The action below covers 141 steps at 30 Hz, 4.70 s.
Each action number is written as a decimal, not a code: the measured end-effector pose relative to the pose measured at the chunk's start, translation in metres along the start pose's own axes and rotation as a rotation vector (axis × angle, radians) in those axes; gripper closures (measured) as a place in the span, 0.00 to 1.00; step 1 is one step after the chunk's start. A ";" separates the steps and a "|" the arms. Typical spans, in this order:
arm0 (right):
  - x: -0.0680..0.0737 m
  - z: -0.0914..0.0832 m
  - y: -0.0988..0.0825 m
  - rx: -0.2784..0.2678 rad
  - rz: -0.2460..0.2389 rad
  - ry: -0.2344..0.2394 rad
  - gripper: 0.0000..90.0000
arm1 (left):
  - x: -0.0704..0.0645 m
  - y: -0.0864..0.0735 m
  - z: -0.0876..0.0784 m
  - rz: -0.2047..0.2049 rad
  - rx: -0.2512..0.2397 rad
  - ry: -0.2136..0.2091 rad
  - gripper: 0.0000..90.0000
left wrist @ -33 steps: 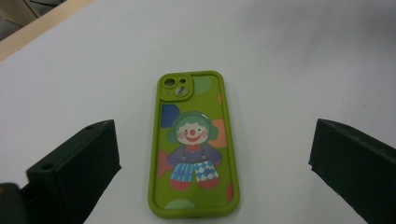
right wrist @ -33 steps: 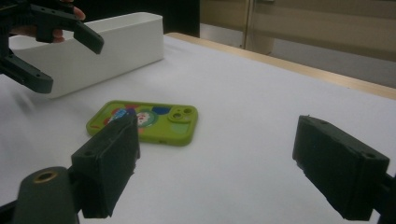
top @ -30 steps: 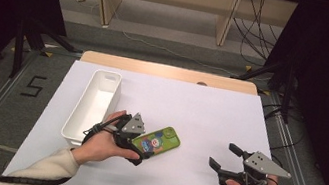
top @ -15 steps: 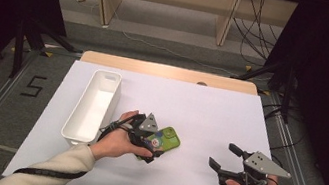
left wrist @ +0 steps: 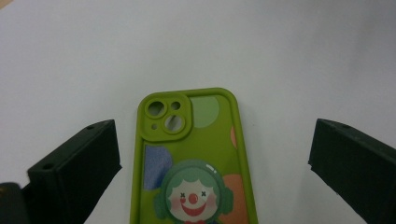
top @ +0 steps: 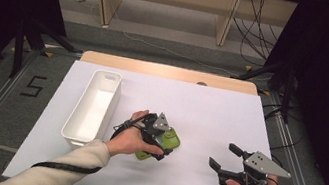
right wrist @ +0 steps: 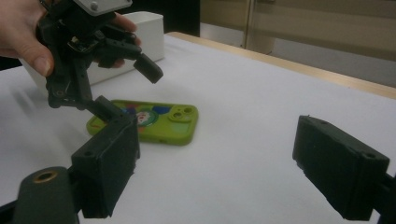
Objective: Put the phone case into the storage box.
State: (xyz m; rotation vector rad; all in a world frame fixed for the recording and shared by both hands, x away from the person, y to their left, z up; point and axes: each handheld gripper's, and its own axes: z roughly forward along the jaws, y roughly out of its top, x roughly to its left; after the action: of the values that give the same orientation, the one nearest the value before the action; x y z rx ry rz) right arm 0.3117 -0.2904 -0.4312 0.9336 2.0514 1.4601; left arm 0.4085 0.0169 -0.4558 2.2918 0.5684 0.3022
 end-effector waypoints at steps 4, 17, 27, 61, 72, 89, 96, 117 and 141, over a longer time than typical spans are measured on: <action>0.000 0.000 0.000 0.001 -0.001 0.001 0.18 | 0.001 0.001 0.008 0.001 0.005 0.002 0.01; 0.000 0.000 0.000 0.003 0.002 0.002 0.18 | 0.006 0.007 0.028 -0.027 0.024 0.001 0.02; -0.001 0.000 0.000 0.004 0.004 0.004 0.18 | 0.007 0.009 0.043 -0.040 0.033 0.017 0.02; -0.001 0.001 -0.001 0.008 0.003 0.005 0.18 | 0.014 0.012 0.062 -0.075 0.089 -0.002 0.11; -0.001 0.001 -0.001 0.011 0.002 0.007 0.18 | 0.017 0.012 0.063 -0.087 0.093 -0.015 0.13; -0.001 0.001 -0.001 0.013 0.000 0.008 0.18 | 0.019 0.014 0.062 -0.086 0.106 -0.014 0.16; -0.001 0.001 -0.001 0.014 0.000 0.008 0.18 | 0.018 0.015 0.062 -0.087 0.112 -0.011 0.17; -0.001 0.001 -0.001 0.014 -0.001 0.009 0.18 | 0.018 0.015 0.062 -0.087 0.115 -0.007 0.18; -0.001 0.001 -0.002 0.014 0.004 0.010 0.18 | 0.020 0.024 0.040 -0.132 0.021 0.033 0.19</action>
State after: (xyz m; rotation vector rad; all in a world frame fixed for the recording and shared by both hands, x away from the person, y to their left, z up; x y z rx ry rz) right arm 0.3127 -0.2908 -0.4333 0.9380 2.0706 1.4574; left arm 0.4485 -0.0128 -0.4657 2.2604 0.7387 0.2713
